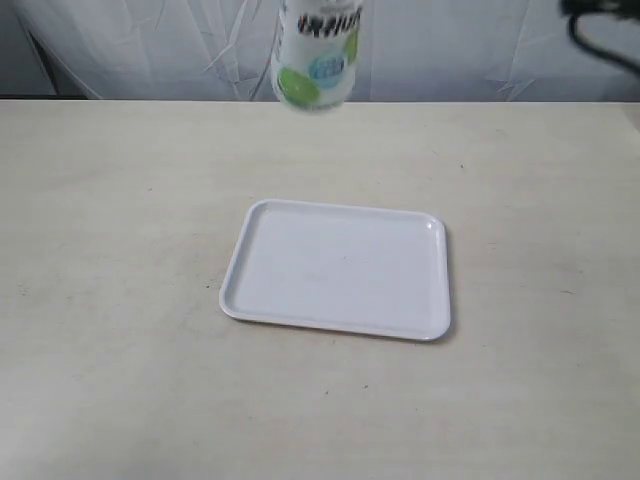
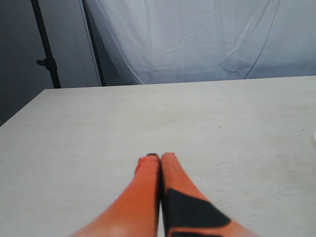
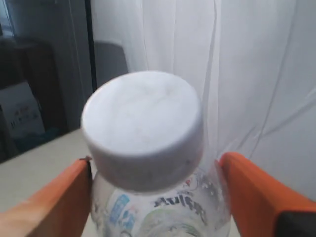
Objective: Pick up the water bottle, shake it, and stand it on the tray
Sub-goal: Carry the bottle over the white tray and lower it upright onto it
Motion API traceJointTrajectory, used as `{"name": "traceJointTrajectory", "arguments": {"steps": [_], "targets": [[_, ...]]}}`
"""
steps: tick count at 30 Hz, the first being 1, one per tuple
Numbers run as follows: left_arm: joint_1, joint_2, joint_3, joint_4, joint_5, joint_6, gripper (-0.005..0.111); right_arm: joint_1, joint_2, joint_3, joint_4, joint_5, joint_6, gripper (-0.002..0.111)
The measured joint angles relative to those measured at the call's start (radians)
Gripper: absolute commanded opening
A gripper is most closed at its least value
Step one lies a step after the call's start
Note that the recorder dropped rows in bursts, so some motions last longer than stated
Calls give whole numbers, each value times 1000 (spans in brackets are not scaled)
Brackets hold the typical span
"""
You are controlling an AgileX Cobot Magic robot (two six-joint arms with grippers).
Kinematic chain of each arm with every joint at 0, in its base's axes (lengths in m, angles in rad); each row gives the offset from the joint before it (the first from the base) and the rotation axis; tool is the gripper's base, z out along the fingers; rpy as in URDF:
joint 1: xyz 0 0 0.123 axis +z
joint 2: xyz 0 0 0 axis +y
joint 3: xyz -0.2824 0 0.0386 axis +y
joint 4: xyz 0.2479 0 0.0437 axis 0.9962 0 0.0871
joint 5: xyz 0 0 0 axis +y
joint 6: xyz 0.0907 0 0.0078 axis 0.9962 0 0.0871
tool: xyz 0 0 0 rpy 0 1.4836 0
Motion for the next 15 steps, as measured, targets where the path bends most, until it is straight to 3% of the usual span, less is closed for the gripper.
{"name": "traceJointTrajectory", "arguments": {"steps": [5, 11, 15], "targets": [[0, 0, 0, 0, 0, 0, 0, 0, -35, 77, 0, -25, 6, -1], [0, 0, 0, 0, 0, 0, 0, 0, 104, 274, 4, -56, 14, -1], [0, 0, 0, 0, 0, 0, 0, 0, 63, 258, 9, -54, 16, -1]]}}
